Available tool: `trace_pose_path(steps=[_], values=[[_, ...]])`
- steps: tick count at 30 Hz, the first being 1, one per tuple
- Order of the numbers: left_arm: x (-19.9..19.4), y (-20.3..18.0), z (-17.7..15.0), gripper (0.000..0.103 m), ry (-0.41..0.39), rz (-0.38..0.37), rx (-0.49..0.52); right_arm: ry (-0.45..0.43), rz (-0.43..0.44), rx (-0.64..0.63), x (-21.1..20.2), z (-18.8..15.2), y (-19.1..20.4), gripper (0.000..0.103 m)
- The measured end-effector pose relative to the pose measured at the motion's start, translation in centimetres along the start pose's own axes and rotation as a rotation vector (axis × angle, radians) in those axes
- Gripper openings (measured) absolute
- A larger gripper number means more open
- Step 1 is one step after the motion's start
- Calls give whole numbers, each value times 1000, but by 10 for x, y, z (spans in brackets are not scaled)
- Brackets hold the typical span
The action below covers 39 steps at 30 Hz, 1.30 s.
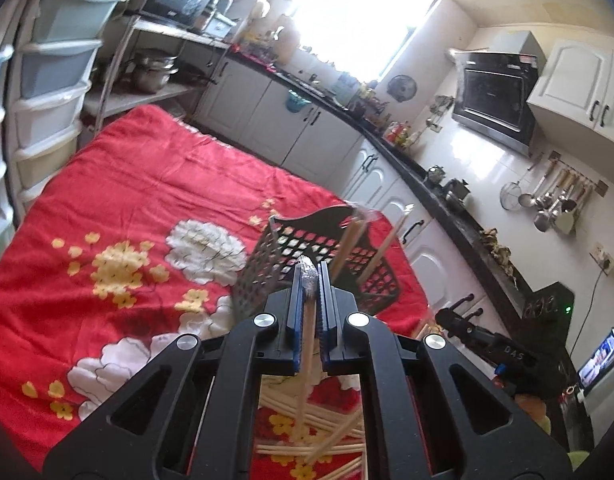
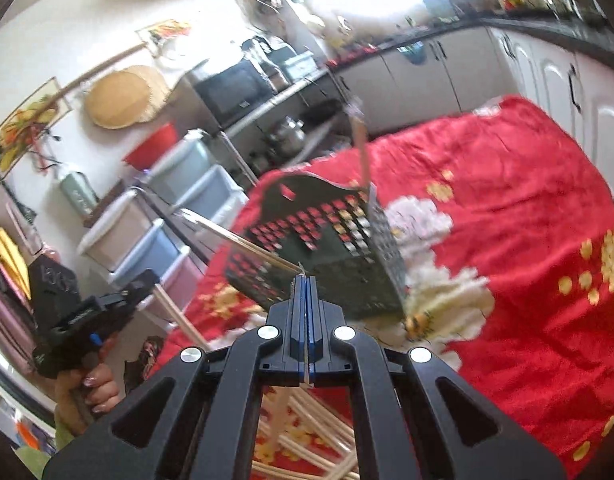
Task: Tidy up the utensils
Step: 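Carry the left tool's chopstick above the caddy while the right tool brings its chopstick over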
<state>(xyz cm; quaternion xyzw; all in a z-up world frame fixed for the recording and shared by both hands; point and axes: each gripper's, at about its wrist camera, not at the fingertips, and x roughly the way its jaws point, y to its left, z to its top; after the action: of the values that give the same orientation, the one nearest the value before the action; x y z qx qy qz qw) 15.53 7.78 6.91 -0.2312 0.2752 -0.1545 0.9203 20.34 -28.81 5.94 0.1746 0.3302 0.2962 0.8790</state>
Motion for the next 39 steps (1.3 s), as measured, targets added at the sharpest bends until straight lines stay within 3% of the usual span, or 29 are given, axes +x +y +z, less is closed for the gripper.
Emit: trace_pose_path(steps=[11, 28, 39], values=[[2, -35, 13, 3, -4, -59, 80, -94, 25, -127, -32, 24, 43, 1], [11, -93, 39, 3, -50, -125, 196, -199, 34, -169, -60, 53, 55, 1], [16, -113, 66, 3, -116, -113, 232, -253, 31, -190, -69, 74, 64, 1]])
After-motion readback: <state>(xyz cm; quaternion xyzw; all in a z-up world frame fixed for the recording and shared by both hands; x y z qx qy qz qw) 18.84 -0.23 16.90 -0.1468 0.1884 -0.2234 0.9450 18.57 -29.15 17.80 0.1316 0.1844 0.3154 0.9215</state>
